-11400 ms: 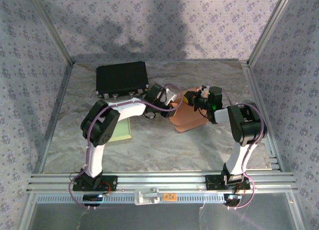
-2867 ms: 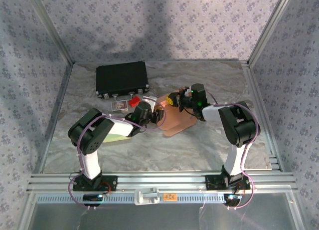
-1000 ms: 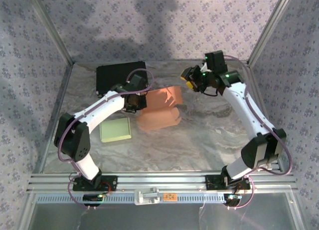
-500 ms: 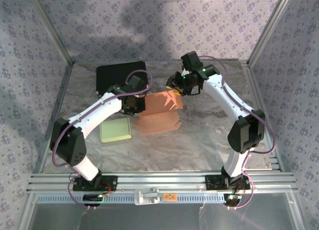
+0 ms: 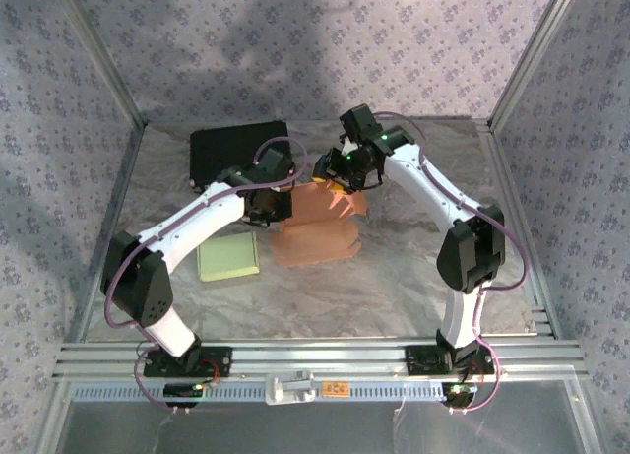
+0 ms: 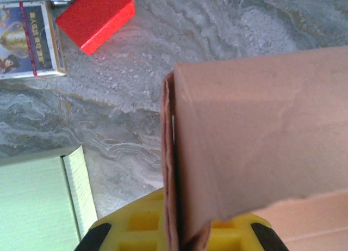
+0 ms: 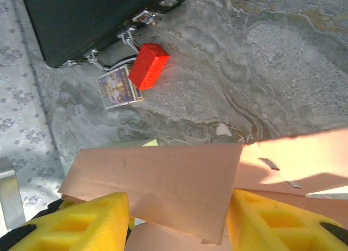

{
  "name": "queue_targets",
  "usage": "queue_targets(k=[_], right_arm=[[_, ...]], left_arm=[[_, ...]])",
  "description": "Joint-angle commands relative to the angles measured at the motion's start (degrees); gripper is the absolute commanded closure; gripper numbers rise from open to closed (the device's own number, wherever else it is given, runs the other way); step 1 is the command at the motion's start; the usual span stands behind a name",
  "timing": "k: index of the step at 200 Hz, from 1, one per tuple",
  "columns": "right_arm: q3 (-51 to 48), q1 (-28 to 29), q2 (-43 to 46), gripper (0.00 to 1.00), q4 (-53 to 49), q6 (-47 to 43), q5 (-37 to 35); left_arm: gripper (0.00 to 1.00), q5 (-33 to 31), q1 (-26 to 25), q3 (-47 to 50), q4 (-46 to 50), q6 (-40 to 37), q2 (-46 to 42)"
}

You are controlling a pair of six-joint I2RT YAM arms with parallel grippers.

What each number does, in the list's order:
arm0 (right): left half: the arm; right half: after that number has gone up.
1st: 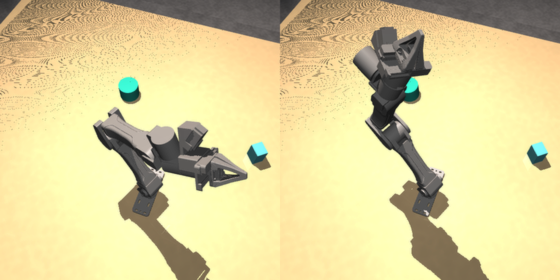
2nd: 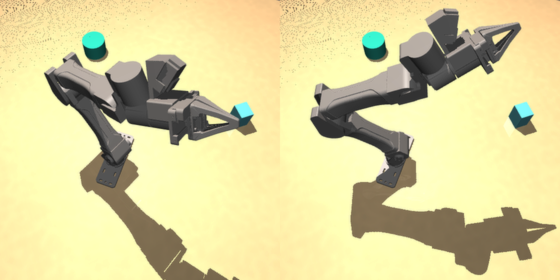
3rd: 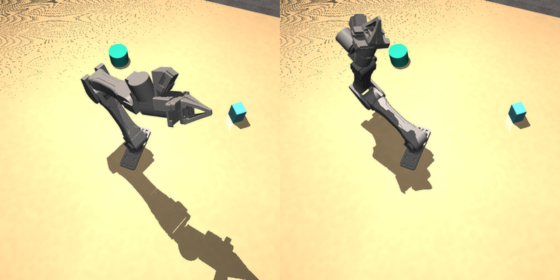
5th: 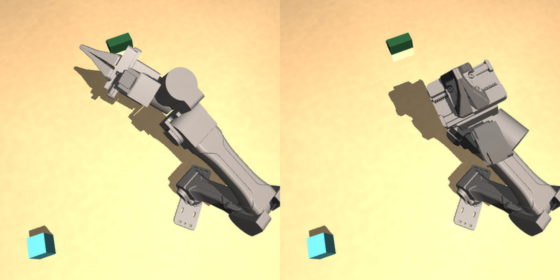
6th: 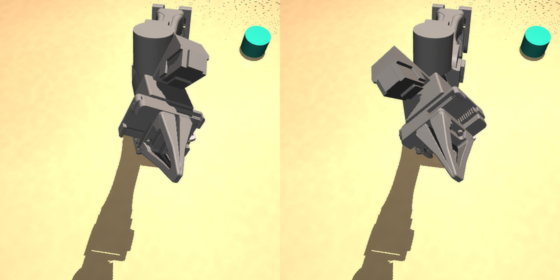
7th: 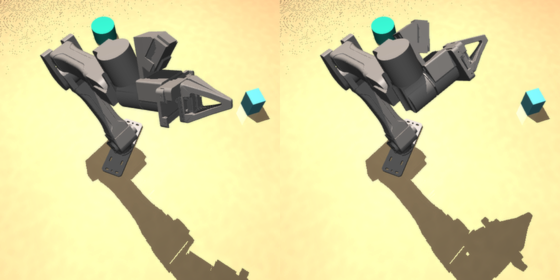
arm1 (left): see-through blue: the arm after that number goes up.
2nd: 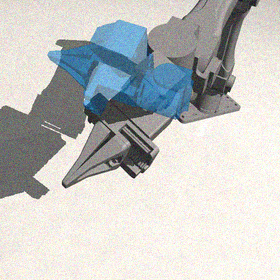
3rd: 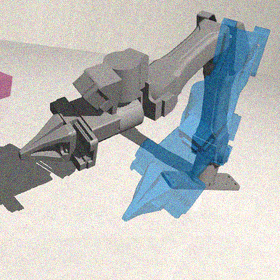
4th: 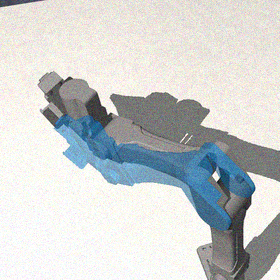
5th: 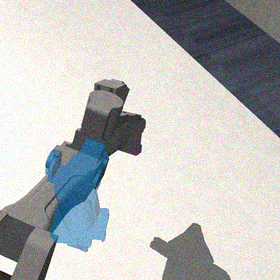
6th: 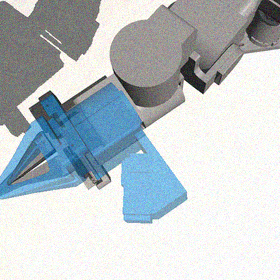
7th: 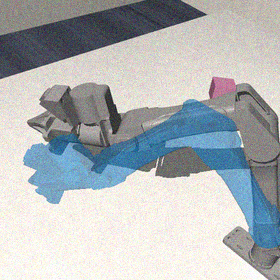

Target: Fold the paper box

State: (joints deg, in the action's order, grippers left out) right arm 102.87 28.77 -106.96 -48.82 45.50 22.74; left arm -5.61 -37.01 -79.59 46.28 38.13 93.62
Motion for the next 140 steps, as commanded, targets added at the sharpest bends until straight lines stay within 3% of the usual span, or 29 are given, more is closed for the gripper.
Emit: queue_targets(k=[1,20,64,117,140], right_arm=[[-0.8,-2.4,4.8,0.49,1.9,-0.1,2.0],[-3.5,-4.4,7.9,0.49,-0.7,-2.1,-0.6],[-17.9,-8.2,16.0,0.5,3.8,-4.2,-2.0],[-19.3,-8.6,11.7,0.52,7.6,-4.9,-2.7],[-18.1,-8.4,9.9,0.59,9.7,-5.8,-1.8]], left_arm=[[1.0,-0.3,-0.1,-3.5,-2.1,-2.5,1.9],[1.0,-0.2,0.7,-4.9,-2.2,-3.1,3.3],[1.0,0.2,2.5,-8.3,-2.0,-5.1,5.4],[1.0,1.2,2.8,-10.7,-1.5,-6.2,6.8],[1.0,1.7,2.8,-10.8,-1.3,-6.5,6.7]])
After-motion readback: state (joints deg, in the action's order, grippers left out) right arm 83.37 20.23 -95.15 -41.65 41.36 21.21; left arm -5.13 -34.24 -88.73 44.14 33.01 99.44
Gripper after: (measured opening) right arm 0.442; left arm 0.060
